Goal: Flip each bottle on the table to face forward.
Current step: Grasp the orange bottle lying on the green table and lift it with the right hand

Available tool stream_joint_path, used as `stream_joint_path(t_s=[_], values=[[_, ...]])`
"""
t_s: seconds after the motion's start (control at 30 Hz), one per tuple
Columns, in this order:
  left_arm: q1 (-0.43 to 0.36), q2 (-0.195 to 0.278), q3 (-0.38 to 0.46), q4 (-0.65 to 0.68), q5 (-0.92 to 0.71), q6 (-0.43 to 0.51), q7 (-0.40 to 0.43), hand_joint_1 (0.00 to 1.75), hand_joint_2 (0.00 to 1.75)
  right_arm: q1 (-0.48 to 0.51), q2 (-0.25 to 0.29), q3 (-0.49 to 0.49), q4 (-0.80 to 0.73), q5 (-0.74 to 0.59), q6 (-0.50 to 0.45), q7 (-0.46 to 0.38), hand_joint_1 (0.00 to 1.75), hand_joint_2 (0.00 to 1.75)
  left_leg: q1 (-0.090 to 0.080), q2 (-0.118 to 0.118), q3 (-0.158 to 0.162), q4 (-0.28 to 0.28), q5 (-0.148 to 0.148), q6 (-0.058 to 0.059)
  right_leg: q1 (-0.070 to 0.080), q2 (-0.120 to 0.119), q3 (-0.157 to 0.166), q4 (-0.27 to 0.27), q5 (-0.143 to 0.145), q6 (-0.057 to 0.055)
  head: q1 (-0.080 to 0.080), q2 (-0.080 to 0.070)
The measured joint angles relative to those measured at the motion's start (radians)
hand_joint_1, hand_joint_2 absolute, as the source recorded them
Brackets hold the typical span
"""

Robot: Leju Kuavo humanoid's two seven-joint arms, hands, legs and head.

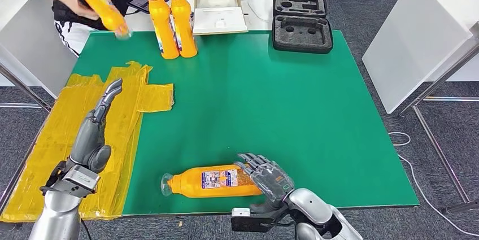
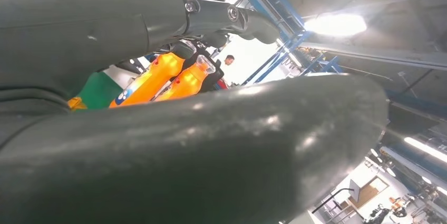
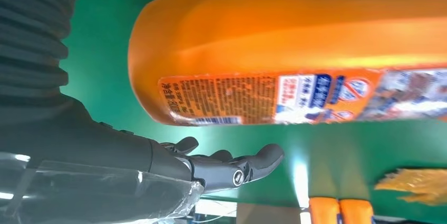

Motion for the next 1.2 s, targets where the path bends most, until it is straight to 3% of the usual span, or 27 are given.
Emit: stream_joint_path(t_s=[0.43, 0.47, 0.6, 0.63, 0.87, 1.2], values=[[-0.001, -0.019, 0.0, 0.0, 0.001, -0.01, 0.0, 0.0, 0.0, -0.056, 0.044, 0.003, 0.127, 0.022, -0.024, 0.038, 0.0, 1.75, 0.0, 0.0, 0.0, 0.0, 0.0, 0.0, 0.0, 0.0, 0.0, 0.0, 0.0, 0.0, 0.0, 0.0], [-0.001, -0.019, 0.0, 0.0, 0.002, -0.01, 0.001, 0.0, 0.0, -0.059, 0.046, 0.003, 0.133, 0.015, -0.024, 0.037, 0.07, 1.75, 0.0, 0.0, 0.001, 0.0, 0.0, 0.0, 0.0, 0.0, 0.0, 0.0, 0.0, 0.0, 0.0, 0.0], [-0.002, -0.023, 0.0, 0.0, 0.009, -0.014, 0.003, 0.0, 0.0, -0.087, 0.068, 0.002, 0.184, -0.006, -0.03, 0.034, 1.69, 1.75, 0.0, 0.001, 0.001, 0.0, 0.0, 0.0, 0.0, 0.0, 0.0, 0.0, 0.0, 0.0, 0.0, 0.0], [-0.002, -0.024, 0.0, 0.0, 0.01, -0.014, 0.003, 0.0, 0.0, -0.096, 0.076, 0.002, 0.202, -0.006, -0.037, 0.035, 1.75, 1.75, 0.0, 0.001, 0.002, 0.0, 0.0, 0.0, 0.0, 0.0, 0.001, 0.0, 0.0, 0.0, 0.0, 0.0], [-0.002, -0.03, -0.009, 0.0, 0.013, -0.015, 0.008, 0.0, 0.0, -0.123, 0.126, -0.008, 0.278, 0.005, -0.074, 0.036, 1.75, 1.75, 0.0, 0.001, 0.005, 0.0, 0.0, 0.0, 0.0, 0.0, 0.004, 0.0, 0.0, 0.0, 0.0, 0.0], [-0.004, -0.033, -0.01, 0.005, 0.019, -0.02, 0.008, 0.0, 0.0, -0.122, 0.153, -0.048, 0.298, -0.015, -0.1, 0.019, 1.75, 1.75, 0.0, 0.001, 0.006, 0.0, 0.0, 0.0, 0.0, 0.0, 0.004, 0.0, 0.0, 0.0, 0.0, 0.0]])
